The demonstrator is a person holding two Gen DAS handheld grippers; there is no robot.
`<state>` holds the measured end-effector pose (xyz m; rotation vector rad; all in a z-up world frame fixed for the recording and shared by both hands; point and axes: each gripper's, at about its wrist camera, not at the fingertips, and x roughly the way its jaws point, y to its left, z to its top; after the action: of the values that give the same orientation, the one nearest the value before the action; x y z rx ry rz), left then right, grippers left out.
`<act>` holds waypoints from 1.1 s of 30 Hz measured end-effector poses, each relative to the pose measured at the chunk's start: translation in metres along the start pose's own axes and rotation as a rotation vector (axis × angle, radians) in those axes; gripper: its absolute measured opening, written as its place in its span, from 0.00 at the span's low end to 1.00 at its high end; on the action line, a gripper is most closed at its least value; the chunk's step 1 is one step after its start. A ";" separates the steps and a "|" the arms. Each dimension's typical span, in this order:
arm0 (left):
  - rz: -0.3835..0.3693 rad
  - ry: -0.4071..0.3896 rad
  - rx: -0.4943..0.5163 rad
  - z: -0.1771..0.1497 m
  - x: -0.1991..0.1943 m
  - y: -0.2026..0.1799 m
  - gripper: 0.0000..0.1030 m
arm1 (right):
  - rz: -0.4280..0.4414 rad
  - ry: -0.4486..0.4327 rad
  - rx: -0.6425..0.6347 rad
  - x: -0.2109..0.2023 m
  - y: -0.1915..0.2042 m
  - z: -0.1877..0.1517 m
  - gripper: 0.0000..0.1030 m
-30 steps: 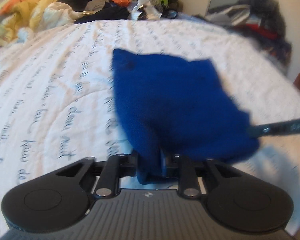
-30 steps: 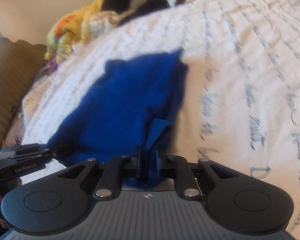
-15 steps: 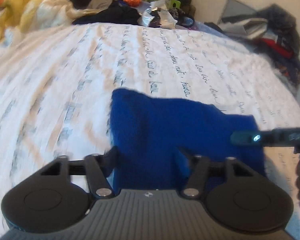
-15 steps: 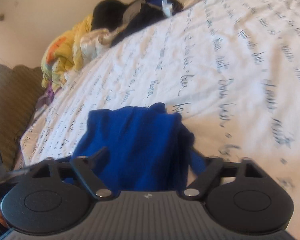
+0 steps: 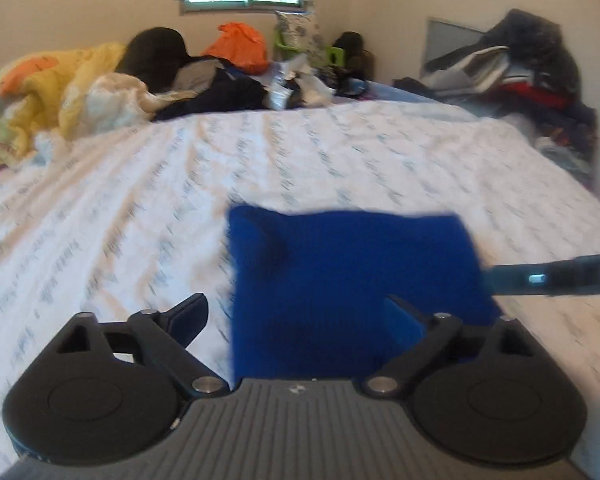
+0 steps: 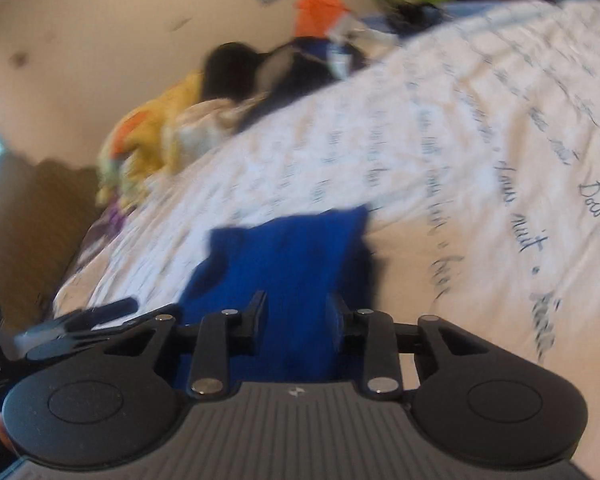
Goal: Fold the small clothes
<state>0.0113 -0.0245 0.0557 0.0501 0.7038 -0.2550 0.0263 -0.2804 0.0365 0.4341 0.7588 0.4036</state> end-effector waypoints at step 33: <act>0.057 0.210 -0.073 -0.094 -0.044 -0.004 0.99 | -0.316 0.118 -0.239 -0.044 0.061 -0.134 0.81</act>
<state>-0.0811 -0.0063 0.0127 0.0277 0.9189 -0.1706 -0.1120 -0.2210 0.0064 0.0631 0.8662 0.2198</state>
